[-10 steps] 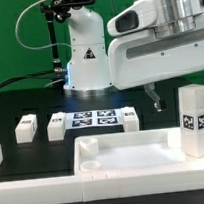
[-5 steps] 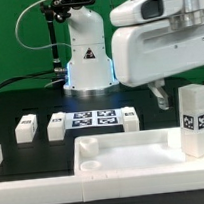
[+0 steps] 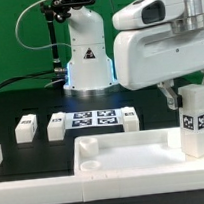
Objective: Assemble desk
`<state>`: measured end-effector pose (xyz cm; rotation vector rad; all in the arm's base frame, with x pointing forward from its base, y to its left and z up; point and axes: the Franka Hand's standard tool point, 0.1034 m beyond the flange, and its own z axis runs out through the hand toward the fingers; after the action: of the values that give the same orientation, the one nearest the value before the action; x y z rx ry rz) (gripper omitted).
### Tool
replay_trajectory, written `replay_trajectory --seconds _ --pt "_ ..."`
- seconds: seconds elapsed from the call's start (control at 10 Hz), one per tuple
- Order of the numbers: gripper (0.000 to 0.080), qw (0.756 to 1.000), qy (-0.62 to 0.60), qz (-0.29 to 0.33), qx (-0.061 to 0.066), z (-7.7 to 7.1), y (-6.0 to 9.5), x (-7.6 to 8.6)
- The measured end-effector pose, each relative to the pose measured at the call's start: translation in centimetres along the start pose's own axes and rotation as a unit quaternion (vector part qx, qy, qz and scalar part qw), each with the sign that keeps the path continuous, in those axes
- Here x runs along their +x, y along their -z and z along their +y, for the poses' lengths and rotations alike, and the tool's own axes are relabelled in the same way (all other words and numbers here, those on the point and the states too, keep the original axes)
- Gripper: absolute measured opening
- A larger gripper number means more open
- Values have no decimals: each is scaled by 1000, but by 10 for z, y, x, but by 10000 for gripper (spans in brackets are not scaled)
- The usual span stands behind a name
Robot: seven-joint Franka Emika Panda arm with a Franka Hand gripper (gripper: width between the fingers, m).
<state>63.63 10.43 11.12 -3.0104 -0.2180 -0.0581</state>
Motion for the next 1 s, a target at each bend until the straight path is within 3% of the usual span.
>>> replay_trajectory --seconds 0.2,0.4,0.7,1.0 --pt "288 998 -65 2 0 -1 0 1" --pt "288 973 -230 11 -6 -2 0 2" --pt "288 901 -434 22 -6 -5 -1 1" --pt "288 781 -624 11 15 -7 -2 2"
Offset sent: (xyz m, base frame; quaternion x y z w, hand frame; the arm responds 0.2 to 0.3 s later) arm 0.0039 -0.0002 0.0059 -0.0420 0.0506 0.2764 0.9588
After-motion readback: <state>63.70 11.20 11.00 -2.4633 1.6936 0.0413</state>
